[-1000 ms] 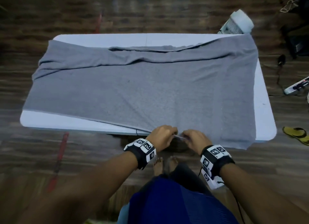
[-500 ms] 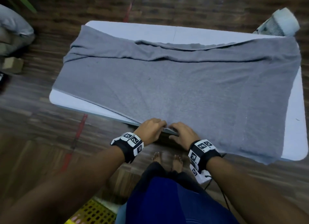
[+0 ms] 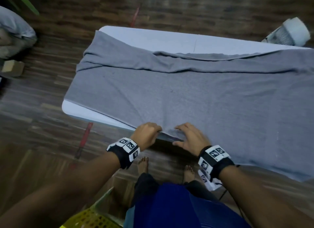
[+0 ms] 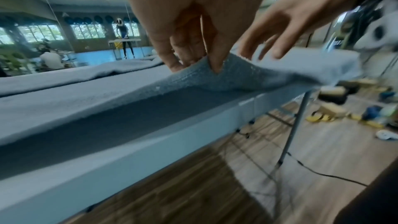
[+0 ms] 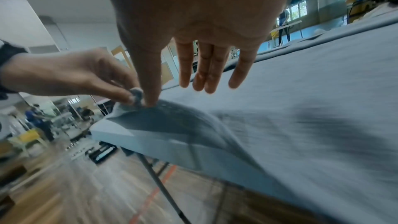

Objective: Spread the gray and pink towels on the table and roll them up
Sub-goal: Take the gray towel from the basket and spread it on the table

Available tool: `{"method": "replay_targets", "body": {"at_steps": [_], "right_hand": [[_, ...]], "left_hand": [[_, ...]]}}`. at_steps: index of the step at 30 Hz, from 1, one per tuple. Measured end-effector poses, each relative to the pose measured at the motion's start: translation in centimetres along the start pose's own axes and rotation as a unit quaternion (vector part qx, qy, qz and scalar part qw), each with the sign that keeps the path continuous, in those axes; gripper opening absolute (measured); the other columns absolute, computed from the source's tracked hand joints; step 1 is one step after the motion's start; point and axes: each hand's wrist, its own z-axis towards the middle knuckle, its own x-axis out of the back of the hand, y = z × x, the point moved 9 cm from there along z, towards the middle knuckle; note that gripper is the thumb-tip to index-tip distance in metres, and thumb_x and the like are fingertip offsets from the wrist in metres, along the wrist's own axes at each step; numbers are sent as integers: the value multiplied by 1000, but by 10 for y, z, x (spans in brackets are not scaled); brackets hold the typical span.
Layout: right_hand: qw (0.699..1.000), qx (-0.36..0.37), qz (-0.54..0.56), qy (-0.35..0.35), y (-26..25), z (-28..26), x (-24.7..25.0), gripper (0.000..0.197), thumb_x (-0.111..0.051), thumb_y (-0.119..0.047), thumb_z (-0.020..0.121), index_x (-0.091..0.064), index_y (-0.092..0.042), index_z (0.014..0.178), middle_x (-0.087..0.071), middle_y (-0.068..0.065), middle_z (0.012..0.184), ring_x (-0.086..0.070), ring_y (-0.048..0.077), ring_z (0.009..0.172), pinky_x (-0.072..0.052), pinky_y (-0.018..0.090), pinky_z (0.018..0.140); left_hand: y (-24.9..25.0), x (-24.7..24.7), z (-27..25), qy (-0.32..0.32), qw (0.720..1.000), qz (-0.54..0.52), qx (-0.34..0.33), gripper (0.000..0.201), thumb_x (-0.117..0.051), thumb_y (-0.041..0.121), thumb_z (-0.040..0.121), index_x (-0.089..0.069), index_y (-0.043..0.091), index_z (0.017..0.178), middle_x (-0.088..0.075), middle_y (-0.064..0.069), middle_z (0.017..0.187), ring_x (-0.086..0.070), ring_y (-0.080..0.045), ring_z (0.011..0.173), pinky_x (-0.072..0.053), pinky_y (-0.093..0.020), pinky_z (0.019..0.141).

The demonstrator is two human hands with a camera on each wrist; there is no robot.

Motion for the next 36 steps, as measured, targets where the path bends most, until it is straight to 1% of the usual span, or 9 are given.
{"method": "replay_targets", "body": {"at_steps": [5, 9, 11, 17, 21, 25, 28, 32, 36], "right_hand": [[997, -41, 50, 37, -62, 32, -16, 20, -59, -26, 87, -65, -27, 105, -67, 0, 106, -61, 24, 97, -46, 32, 83], [994, -103, 15, 34, -51, 18, -17, 19, -58, -27, 86, -67, -26, 103, -67, 0, 103, -61, 24, 96, -48, 34, 83], [991, -132, -22, 8, -48, 18, -24, 22, -58, -27, 86, -67, -25, 106, -64, 2, 108, -59, 25, 101, -47, 36, 87], [998, -56, 12, 29, -145, 79, -62, 56, -75, -40, 76, -54, -22, 125, -52, 2, 121, -49, 20, 112, -43, 36, 96], [996, -94, 9, 0, -186, 110, -90, 22, -63, -26, 83, -64, -25, 105, -67, 8, 103, -60, 30, 98, -49, 34, 81], [992, -128, 17, -6, -174, 98, -82, 20, -58, -24, 82, -67, -26, 100, -69, 7, 94, -63, 29, 92, -50, 33, 78], [990, -138, 2, -14, -166, 95, -74, 21, -58, -22, 83, -67, -25, 101, -69, 5, 101, -62, 28, 97, -49, 34, 82], [992, -126, -14, -9, -171, 102, -78, 23, -58, -18, 85, -68, -22, 105, -65, 5, 106, -60, 28, 100, -47, 32, 86], [993, -110, -19, -25, -177, 105, -91, 18, -60, -17, 85, -67, -21, 102, -60, 1, 95, -59, 24, 94, -43, 28, 80]], "left_hand": [[-38, 14, -7, 4, 998, -6, -58, 26, -65, 2, 70, -61, 11, 95, -62, -10, 79, -58, -32, 72, -46, -36, 60], [-139, 27, -16, -45, 997, 58, 30, 28, -57, 2, 77, -67, 10, 102, -65, -14, 94, -58, -36, 91, -43, -40, 75], [-164, 35, -25, -57, 997, 48, 28, 27, -54, 4, 81, -67, 10, 104, -65, -14, 96, -59, -36, 92, -44, -41, 76], [-162, 53, -68, -28, 999, 15, -23, 27, -55, 3, 79, -68, 10, 101, -65, -12, 92, -60, -34, 89, -48, -40, 69], [-168, 59, -80, -5, 998, 20, -59, 21, -62, 0, 75, -64, 9, 94, -64, -12, 79, -60, -34, 74, -46, -38, 58], [-246, 60, -78, -74, 992, 91, 49, 24, -54, 4, 81, -61, 9, 103, -63, -13, 100, -57, -35, 95, -47, -43, 78], [-311, 73, -91, -83, 979, 138, 126, 26, -53, 7, 83, -59, 11, 108, -61, -12, 107, -55, -34, 102, -43, -41, 81], [-379, 100, -119, -19, 974, 111, 198, 27, -59, 3, 78, -61, 5, 104, -57, -16, 106, -51, -36, 102, -42, -44, 80], [-412, 128, -144, 86, 966, 112, 216, 18, -65, -6, 68, -65, 1, 84, -55, -19, 91, -49, -38, 87, -43, -46, 68]]}}
